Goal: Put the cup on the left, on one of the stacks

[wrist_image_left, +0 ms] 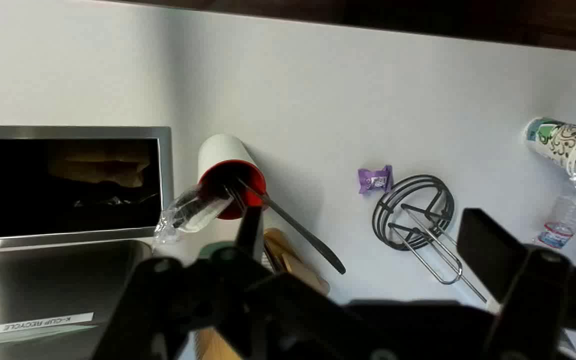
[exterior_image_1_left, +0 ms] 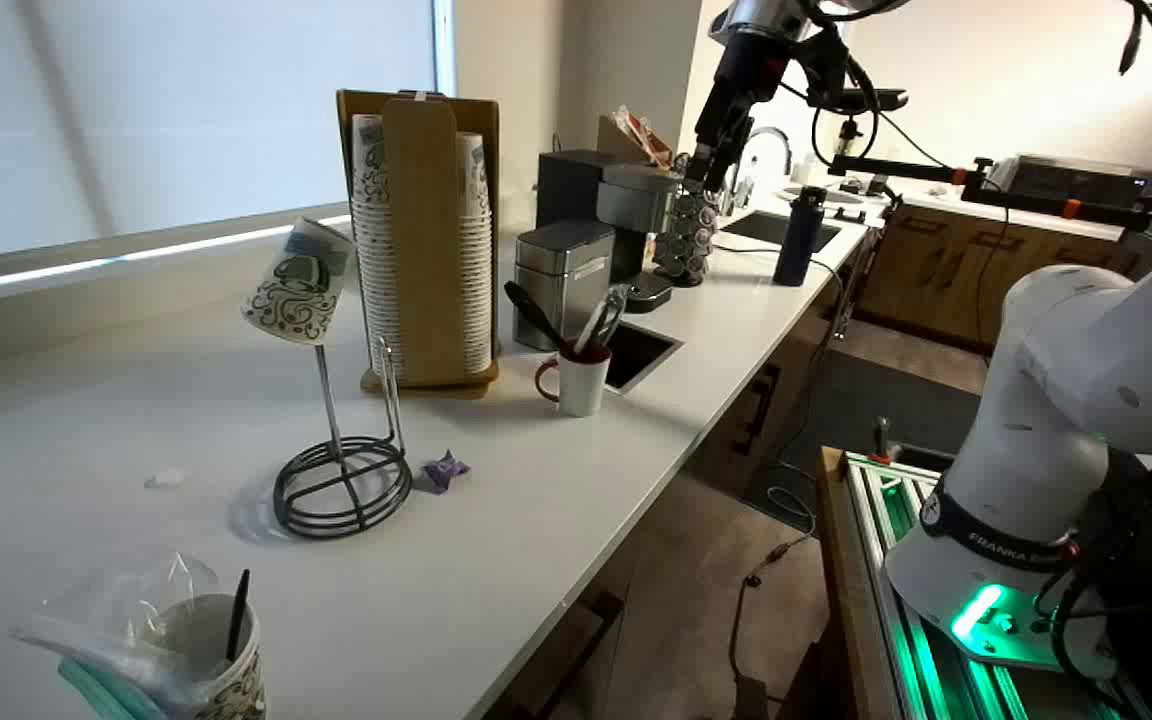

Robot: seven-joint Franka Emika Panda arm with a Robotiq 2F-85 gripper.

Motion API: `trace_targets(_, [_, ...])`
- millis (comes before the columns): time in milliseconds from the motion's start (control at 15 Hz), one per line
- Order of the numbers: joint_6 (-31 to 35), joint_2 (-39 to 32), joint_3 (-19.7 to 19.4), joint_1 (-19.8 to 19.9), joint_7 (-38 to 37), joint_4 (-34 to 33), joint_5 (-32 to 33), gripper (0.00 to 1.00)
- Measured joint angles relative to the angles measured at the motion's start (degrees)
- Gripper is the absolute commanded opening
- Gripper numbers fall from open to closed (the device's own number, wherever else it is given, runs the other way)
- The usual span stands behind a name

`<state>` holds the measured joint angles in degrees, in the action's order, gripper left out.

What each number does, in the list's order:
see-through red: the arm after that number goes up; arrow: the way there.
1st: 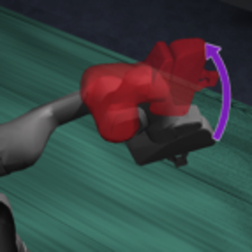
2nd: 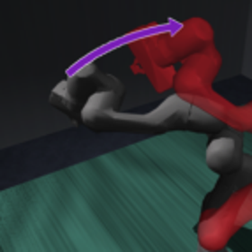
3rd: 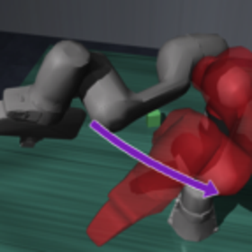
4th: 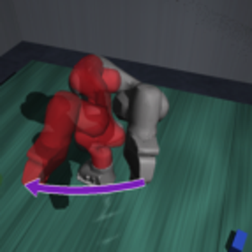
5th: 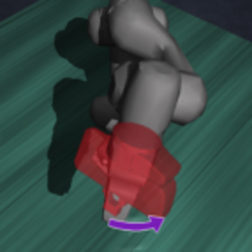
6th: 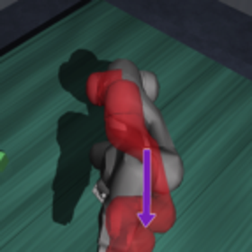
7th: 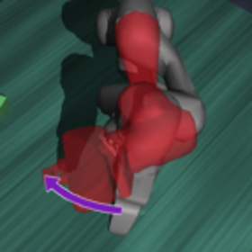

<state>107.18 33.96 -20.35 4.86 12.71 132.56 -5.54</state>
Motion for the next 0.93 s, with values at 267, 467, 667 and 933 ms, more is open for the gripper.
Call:
trace_targets(267, [0.0, 0.0, 0.0, 0.0, 0.0, 0.0, 0.0, 1.0])
trace_targets(467, [0.86, -0.09, 0.5, 0.12, 0.01, -0.09, -0.67, 1.0])
trace_targets(667, [5.4, -1.56, 2.54, -0.88, 0.19, -1.5, -4.04, 1.0])
trace_targets(933, [11.41, -8.42, 5.41, -4.71, 0.23, -7.91, -9.36, 1.0])
